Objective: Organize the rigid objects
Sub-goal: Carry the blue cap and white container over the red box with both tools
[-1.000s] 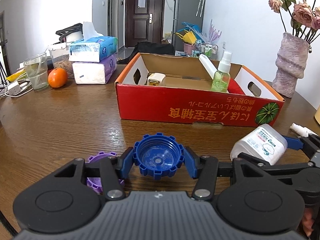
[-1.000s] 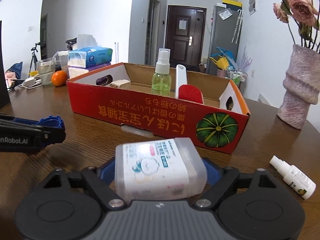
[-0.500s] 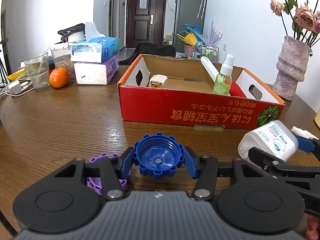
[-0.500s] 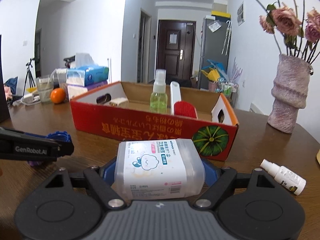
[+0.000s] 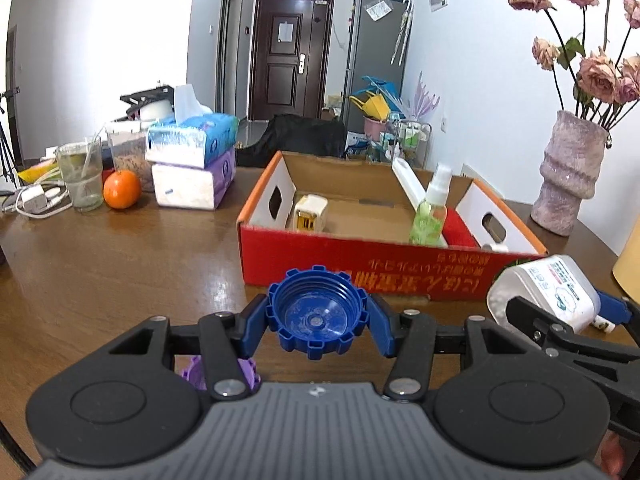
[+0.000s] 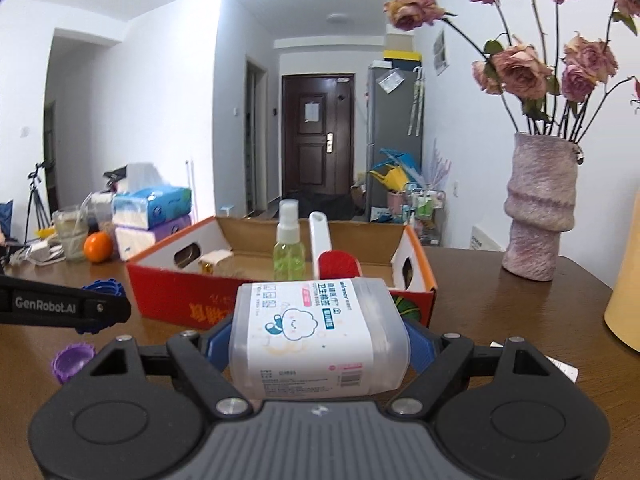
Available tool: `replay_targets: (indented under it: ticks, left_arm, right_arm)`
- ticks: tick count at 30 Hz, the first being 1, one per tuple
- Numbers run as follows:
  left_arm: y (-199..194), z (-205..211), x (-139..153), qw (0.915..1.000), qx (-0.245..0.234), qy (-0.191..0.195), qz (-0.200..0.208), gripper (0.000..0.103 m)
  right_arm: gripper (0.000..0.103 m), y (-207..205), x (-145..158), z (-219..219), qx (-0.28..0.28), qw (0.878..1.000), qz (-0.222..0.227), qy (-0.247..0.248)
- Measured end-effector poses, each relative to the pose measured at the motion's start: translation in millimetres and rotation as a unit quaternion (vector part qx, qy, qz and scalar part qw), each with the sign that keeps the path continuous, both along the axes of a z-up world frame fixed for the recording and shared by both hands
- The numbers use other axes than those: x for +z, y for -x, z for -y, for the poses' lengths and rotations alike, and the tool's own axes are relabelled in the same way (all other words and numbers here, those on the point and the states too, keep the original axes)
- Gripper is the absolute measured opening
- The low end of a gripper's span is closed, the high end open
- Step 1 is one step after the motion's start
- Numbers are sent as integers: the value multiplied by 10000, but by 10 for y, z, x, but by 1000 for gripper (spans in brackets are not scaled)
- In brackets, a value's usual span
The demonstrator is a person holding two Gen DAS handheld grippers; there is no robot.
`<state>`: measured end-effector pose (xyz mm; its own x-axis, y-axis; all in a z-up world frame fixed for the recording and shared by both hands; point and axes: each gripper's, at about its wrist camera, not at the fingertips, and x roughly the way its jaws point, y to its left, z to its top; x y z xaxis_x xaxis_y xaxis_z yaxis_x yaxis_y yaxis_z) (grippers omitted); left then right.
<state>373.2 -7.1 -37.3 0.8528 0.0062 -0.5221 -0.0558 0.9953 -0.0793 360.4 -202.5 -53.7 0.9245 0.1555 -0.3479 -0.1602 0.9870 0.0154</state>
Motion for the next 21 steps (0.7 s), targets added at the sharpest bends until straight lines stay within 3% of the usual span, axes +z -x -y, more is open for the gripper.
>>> replay_targets:
  ticks: [13,21]
  left_arm:
    - [-363,-45,229,9992,230,120,316,53]
    - [-740,-10,241,9990,220,137,376,53]
  right_arm:
    - [83,-336,194,105,-625,9965,315,-462]
    - [83,-679,240,109,-609,9964,376,-459]
